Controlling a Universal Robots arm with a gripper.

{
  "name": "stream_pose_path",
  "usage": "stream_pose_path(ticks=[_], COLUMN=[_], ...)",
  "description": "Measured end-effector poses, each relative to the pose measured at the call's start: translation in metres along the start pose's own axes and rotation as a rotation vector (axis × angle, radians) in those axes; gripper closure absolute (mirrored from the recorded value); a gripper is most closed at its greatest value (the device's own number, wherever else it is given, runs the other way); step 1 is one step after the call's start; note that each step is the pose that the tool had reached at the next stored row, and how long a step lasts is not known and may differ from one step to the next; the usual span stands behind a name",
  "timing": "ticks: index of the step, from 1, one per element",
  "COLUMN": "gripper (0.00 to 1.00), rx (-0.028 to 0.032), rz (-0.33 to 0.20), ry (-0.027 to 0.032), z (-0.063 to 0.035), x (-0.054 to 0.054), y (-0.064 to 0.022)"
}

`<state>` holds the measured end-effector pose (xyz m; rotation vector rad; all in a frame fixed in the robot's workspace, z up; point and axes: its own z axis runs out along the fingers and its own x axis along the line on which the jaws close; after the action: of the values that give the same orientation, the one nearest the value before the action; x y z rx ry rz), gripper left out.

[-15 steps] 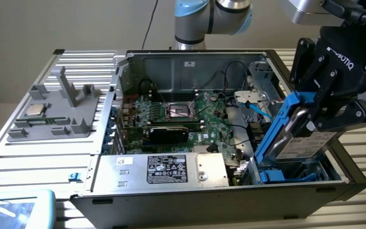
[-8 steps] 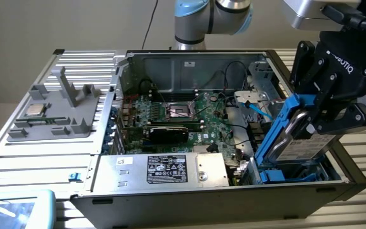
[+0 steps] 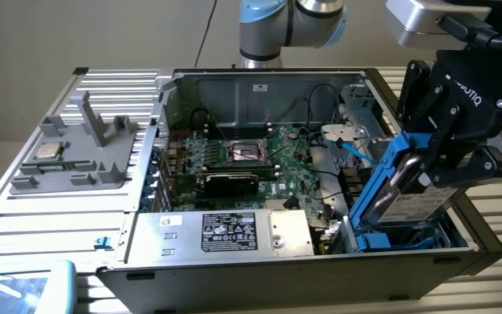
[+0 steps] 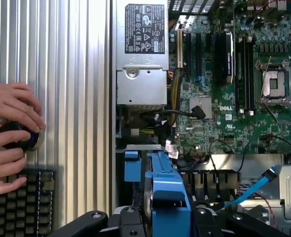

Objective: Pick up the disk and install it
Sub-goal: 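Insert the disk into the insertion slot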

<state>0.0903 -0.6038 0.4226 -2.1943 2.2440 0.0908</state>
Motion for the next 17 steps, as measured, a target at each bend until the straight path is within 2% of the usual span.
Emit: stream_pose_path(ticks=[17], gripper=[0.63], rx=[-0.0028], rz=[0.000], ry=[0.0001], z=[0.0098], x=[0.0012], y=[-0.0010])
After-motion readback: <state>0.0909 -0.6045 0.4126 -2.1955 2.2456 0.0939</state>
